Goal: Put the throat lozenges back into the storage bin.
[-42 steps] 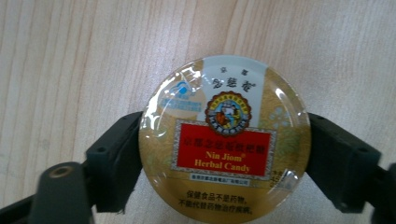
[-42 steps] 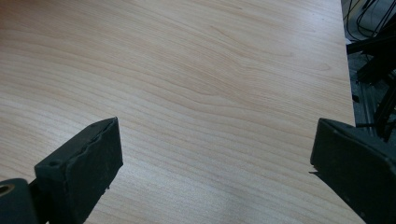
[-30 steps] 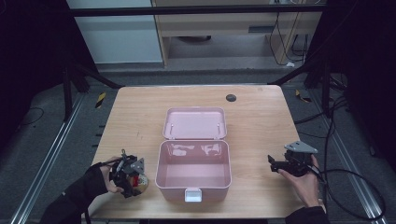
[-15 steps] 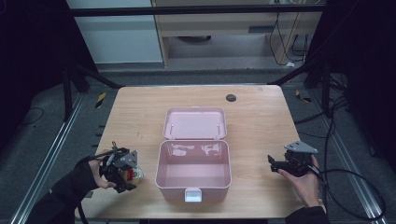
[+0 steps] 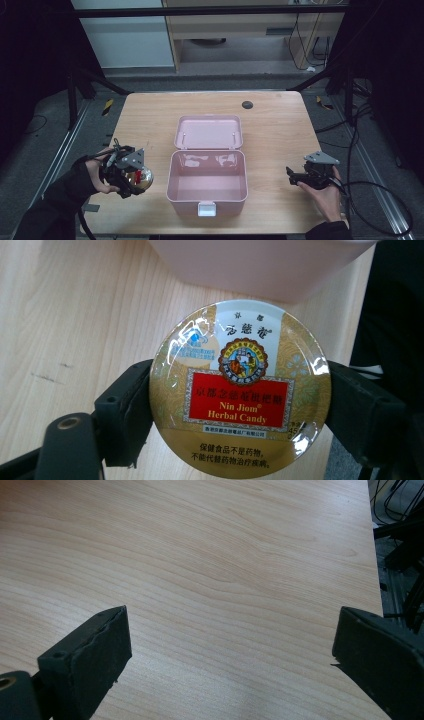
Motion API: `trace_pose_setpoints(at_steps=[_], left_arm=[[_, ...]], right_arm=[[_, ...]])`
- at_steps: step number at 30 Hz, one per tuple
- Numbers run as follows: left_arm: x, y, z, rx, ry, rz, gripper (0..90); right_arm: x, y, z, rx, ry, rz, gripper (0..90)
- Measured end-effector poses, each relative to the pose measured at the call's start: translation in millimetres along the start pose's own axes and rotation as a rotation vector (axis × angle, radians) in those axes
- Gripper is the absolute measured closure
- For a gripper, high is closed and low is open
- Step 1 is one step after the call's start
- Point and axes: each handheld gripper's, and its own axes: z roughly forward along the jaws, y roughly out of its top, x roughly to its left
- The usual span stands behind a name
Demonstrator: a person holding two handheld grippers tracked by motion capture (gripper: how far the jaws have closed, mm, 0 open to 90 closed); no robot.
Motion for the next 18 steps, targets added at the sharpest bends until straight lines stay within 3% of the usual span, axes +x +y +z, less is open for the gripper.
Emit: trace_pose_setpoints(at_steps=[10,18], left_arm=[[-1.6,21.8,-24.2,0.012,0.007,0.014,19.5],[-2.0,38.0,-30.0,-0.004,0.004,0.042,19.6]], right_arm=[[0.6,-0.5,0.7,0.004,0.003,-0.002,2.8],[0.7,-0.7,0.6,0.004,0.004,0.000,2.8]])
